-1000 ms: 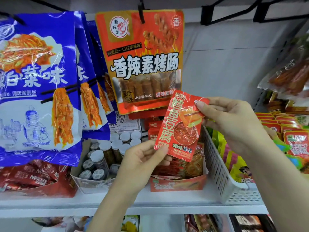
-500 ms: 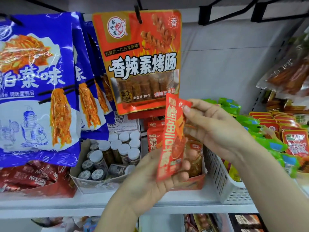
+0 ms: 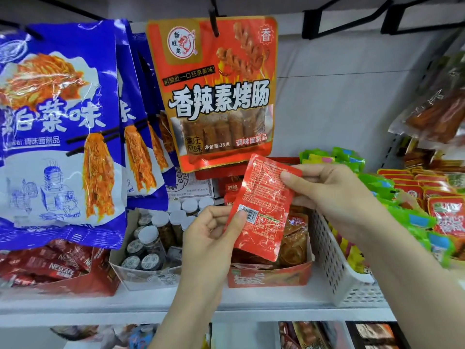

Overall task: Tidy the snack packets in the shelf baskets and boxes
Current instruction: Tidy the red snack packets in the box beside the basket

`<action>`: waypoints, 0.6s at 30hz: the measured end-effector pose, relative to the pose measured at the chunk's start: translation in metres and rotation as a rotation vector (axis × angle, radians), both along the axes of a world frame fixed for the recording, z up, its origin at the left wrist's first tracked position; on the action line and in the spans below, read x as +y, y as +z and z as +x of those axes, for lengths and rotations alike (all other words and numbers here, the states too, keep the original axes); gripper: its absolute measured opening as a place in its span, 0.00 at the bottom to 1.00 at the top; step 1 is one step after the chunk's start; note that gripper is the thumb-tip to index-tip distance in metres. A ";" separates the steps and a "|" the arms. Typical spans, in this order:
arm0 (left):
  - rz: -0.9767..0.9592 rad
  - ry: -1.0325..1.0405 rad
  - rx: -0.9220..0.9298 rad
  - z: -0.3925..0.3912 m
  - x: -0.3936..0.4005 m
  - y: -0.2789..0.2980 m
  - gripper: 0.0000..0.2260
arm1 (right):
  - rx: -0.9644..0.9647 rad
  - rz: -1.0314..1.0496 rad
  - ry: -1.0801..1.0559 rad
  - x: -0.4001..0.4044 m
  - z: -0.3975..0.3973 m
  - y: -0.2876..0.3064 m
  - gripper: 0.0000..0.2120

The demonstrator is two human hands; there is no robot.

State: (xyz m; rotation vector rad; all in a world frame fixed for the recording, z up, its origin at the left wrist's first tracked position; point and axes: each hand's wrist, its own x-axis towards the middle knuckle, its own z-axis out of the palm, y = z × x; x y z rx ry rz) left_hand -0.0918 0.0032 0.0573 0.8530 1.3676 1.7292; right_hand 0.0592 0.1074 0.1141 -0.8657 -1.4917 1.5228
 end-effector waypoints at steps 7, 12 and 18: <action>0.007 -0.458 -0.479 0.002 -0.005 0.010 0.30 | 0.292 -0.090 0.282 -0.002 0.002 0.002 0.08; 0.060 -0.590 -0.513 0.004 -0.005 0.007 0.26 | 0.273 -0.070 0.278 -0.004 0.000 0.004 0.09; 0.053 -0.091 -0.010 -0.004 0.000 0.001 0.14 | 0.118 -0.144 0.135 0.003 0.010 0.010 0.22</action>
